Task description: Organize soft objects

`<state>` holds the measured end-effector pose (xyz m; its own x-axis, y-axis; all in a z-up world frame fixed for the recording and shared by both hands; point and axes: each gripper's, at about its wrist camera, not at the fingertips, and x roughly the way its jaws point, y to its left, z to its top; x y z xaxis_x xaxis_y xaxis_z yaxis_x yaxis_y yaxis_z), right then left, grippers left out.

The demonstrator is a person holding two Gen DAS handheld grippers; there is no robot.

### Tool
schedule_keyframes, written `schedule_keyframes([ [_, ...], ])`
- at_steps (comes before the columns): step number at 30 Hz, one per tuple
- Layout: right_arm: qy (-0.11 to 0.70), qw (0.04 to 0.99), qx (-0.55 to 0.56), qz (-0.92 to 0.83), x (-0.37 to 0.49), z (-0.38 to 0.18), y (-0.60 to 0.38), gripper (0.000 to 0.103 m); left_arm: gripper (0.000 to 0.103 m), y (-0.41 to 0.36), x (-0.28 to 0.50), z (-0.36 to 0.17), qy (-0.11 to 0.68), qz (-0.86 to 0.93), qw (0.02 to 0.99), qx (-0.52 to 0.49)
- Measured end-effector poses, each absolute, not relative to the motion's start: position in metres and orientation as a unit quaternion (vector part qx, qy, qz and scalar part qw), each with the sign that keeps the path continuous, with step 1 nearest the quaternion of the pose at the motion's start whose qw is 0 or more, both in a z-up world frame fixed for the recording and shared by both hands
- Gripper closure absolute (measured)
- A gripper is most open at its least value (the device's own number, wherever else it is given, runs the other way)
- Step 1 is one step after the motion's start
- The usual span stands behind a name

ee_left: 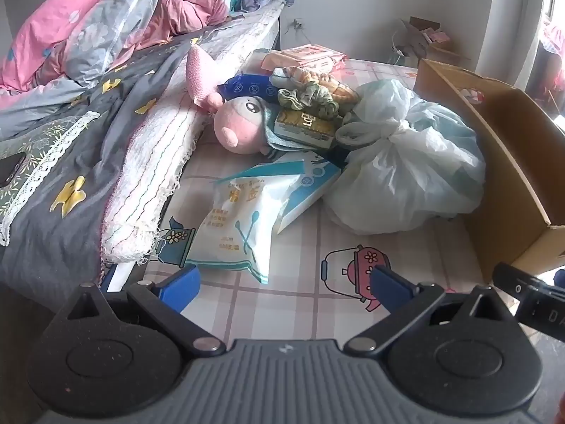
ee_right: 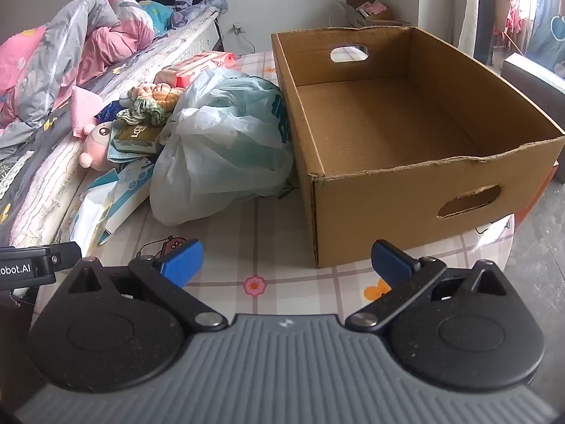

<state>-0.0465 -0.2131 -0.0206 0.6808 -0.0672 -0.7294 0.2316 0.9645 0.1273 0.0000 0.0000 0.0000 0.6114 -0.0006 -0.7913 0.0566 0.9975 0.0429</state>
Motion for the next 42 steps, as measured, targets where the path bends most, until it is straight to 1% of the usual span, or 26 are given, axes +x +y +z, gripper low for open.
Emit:
schedule_keyframes([
  [42, 0.405, 0.907, 0.078, -0.085, -0.0382, -0.0198, -0.2044, 0.001, 0.0, 0.0051, 0.0018, -0.0061, 0.449, -0.012, 0.893, 0.028],
])
